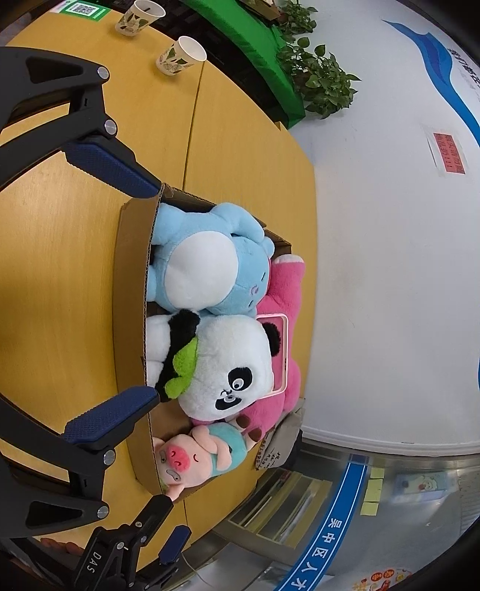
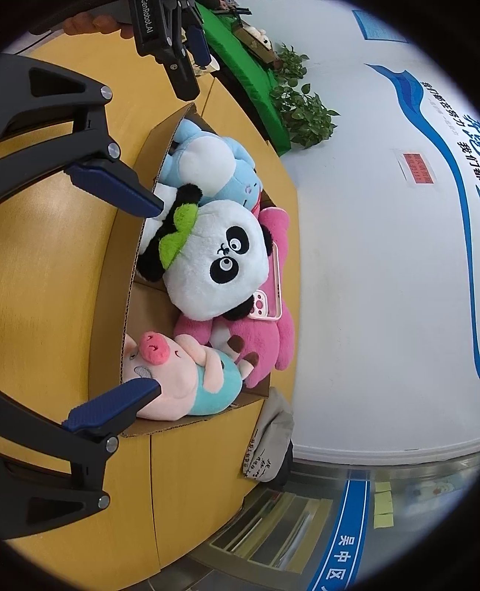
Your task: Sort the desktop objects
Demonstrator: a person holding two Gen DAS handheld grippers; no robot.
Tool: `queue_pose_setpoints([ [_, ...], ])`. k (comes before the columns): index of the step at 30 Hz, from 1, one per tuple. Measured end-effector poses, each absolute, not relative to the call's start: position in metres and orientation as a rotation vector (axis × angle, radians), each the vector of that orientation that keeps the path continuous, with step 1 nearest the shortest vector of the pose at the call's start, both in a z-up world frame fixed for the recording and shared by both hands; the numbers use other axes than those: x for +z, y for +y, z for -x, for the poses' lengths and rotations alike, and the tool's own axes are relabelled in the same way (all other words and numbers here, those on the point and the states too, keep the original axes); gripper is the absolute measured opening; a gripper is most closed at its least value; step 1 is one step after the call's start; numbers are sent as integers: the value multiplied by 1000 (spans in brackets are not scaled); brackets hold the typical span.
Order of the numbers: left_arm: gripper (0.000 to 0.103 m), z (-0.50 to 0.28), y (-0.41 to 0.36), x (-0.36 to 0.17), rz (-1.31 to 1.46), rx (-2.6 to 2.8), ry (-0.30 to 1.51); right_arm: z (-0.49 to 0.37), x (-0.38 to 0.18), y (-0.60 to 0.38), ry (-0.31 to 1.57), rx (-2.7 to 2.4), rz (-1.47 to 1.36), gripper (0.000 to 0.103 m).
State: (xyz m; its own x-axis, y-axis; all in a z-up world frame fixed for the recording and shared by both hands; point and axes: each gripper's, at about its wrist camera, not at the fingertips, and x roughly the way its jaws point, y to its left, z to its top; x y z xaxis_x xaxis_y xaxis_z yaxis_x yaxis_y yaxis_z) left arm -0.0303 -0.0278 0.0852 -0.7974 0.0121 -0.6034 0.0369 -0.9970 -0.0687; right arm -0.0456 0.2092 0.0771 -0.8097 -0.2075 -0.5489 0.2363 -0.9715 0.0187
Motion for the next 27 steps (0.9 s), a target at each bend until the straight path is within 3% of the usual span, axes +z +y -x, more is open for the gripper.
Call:
queue_pose_setpoints([
  [27, 103, 40, -22, 77, -1053, -2966, 73, 53, 66, 212, 84, -2789, -877, 89],
])
